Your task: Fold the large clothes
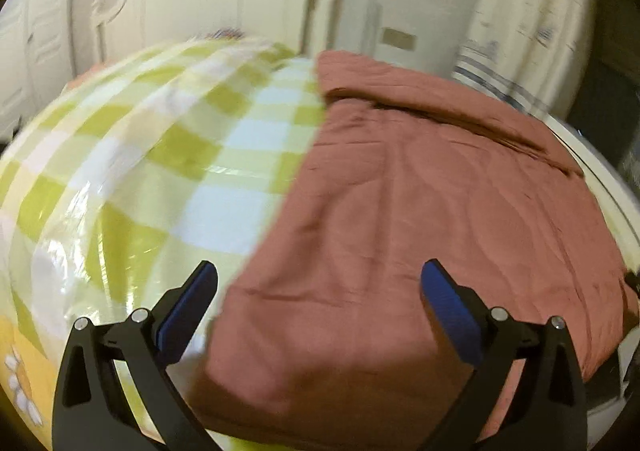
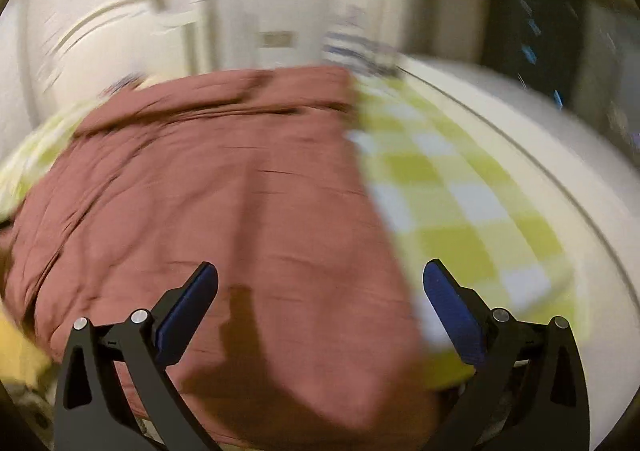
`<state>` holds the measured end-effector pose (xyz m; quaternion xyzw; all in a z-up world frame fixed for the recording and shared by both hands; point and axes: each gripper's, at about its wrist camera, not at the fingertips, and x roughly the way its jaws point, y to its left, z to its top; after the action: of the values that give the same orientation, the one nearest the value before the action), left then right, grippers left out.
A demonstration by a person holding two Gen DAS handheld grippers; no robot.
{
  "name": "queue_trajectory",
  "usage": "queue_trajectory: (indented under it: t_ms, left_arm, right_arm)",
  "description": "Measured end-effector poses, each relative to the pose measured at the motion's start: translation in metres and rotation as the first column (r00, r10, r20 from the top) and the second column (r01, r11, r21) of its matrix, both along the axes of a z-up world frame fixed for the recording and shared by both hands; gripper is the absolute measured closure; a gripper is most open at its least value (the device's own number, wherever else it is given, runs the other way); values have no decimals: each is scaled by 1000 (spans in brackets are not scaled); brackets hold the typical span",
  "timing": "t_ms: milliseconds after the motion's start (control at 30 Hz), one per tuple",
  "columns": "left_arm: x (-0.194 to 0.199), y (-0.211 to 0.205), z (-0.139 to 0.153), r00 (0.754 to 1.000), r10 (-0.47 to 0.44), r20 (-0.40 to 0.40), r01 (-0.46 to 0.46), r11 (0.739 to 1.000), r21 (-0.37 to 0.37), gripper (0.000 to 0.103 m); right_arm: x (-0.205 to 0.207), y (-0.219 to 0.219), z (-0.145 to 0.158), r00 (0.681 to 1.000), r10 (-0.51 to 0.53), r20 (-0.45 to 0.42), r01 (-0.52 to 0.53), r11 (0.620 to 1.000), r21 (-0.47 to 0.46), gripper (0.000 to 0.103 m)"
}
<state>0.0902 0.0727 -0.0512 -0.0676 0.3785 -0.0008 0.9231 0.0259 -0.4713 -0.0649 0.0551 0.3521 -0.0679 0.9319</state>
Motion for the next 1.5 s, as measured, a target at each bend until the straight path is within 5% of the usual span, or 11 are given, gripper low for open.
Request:
queue_trajectory:
  t_ms: [200,433,600,700,733,767,833,1000,1167,1300,1500]
  left_arm:
    - [-6,-8,-9,997,-80,5,80,996,29,4]
    - [-20,-23,-6,987,-160,-5,160,987,13,50]
    - [-17,-19,-7,984,-180,10,181,982,-55,32]
    - [-17,-37,-9,981,-196,0,196,980,27,21]
    - [-18,-40,-9,981,-192,-4,192,980,50,35]
    - [-20,-38,-7,980,-199,-1,199,980,29,74]
    - [-22,-22,-3,971,-237,-16,234,964,-124,83]
    - [-75,9,37,948,-292,123,316,910,-270,85]
    - [-145,45,88,910,-289,298,392,833,-391,85]
    - [-175,75,131,866,-250,433,455,753,-476,85]
    - [-111,103,162,918,-121,377,338,737,-586,74]
  right_arm:
    - [-27,-40,-35,999,37,-38,-28,974,223,10]
    - [-52,-1,-35,985,170,9,-167,956,243,56]
    - [-47,-2,-30,986,164,31,-166,949,268,60]
    - [-47,-7,-38,988,149,41,-154,936,316,60]
    - [-46,-7,-37,987,152,47,-159,938,308,64]
    - [-49,-7,-36,983,170,67,-183,930,320,81]
    - [-54,-8,-32,975,195,109,-221,909,354,84]
    - [-86,-23,1,921,269,281,-377,796,474,87]
    - [-146,-25,72,787,321,526,-576,689,440,88]
    - [-168,-20,134,678,327,658,-654,676,339,88]
    - [-87,-3,191,725,317,612,-591,742,317,88]
